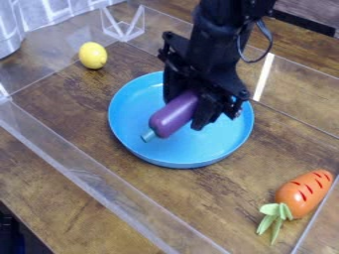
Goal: Put the purple eggplant in the blue tray
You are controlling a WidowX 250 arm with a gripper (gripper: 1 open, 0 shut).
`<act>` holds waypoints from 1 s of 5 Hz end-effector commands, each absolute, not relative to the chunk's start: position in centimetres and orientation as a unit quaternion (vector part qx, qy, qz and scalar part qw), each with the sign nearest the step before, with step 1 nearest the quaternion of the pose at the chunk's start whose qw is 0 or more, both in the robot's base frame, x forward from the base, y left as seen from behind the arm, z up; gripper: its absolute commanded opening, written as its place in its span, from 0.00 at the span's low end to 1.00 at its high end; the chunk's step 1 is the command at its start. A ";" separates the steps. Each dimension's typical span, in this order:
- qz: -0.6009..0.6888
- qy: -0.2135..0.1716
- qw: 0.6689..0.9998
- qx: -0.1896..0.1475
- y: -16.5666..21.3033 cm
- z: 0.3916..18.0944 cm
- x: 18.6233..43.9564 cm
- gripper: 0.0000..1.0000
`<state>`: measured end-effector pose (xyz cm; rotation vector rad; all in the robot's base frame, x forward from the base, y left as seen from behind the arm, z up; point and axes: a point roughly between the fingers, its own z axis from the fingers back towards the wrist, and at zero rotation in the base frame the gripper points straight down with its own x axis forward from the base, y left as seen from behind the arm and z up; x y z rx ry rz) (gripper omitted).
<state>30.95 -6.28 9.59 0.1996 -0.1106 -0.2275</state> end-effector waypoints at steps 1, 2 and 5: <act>-0.107 -0.079 0.986 0.097 -6.1 9.3 31.6 0.00; -0.107 -0.084 0.986 0.098 -6.4 8.1 32.2 0.00; -0.076 -0.116 0.986 0.094 -5.7 7.5 34.1 0.00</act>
